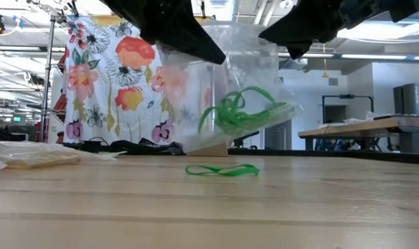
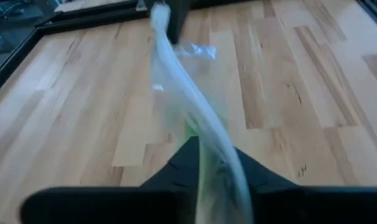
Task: Sort rubber bands
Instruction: Open the transparent zip bag
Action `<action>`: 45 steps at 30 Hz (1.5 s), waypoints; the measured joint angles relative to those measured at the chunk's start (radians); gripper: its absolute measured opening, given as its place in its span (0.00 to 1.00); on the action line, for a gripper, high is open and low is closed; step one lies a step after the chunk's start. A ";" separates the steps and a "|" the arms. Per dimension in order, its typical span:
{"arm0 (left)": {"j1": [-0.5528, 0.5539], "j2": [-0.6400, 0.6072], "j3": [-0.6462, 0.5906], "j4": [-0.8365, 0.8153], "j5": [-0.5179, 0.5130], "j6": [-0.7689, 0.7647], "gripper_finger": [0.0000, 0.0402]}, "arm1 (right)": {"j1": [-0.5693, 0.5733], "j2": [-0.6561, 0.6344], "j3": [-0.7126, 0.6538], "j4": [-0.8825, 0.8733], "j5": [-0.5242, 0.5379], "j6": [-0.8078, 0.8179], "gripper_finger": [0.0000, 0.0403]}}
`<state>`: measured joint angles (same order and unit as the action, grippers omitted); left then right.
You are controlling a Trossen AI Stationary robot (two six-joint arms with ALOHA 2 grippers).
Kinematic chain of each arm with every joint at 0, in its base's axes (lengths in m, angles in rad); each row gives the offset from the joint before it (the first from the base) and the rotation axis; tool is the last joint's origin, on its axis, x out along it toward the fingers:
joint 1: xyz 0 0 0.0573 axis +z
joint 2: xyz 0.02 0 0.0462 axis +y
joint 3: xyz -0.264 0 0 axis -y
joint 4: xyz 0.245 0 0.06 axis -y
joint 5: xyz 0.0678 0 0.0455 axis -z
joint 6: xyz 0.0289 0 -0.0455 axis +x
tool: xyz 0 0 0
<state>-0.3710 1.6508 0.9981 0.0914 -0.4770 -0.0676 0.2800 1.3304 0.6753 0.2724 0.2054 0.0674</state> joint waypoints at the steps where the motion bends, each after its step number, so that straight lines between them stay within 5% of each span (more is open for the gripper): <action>1: 0.000 0.000 0.000 0.009 0.000 -0.002 0.12 | 0.002 0.000 0.001 -0.003 0.000 -0.001 0.00; 9: 0.002 -0.002 0.057 0.039 -0.055 0.118 0.40 | 0.001 0.000 0.001 -0.012 -0.048 0.003 0.00; 15: 0.003 -0.003 0.112 0.053 -0.060 0.177 0.53 | 0.002 0.000 0.001 -0.044 -0.054 0.011 0.00; 21: 0.006 -0.003 0.166 -0.189 -0.076 0.037 0.54 | 0.021 -0.001 0.001 -0.044 -0.055 0.010 0.00; 26: 0.011 0.002 0.169 -0.058 -0.061 0.088 0.54 | 0.004 0.008 0.001 -0.028 -0.056 0.011 0.00; 38: 0.085 0.073 0.168 0.024 0.162 0.067 0.54 | -0.013 0.033 0.021 -0.018 -0.079 0.011 0.00; 45: 0.081 0.095 0.168 0.039 0.132 0.100 0.54 | -0.012 0.034 0.021 -0.036 -0.079 0.012 0.00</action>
<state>-0.2898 1.7454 1.1664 0.1299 -0.3448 0.0324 0.2676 1.3640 0.6964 0.2362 0.1261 0.0792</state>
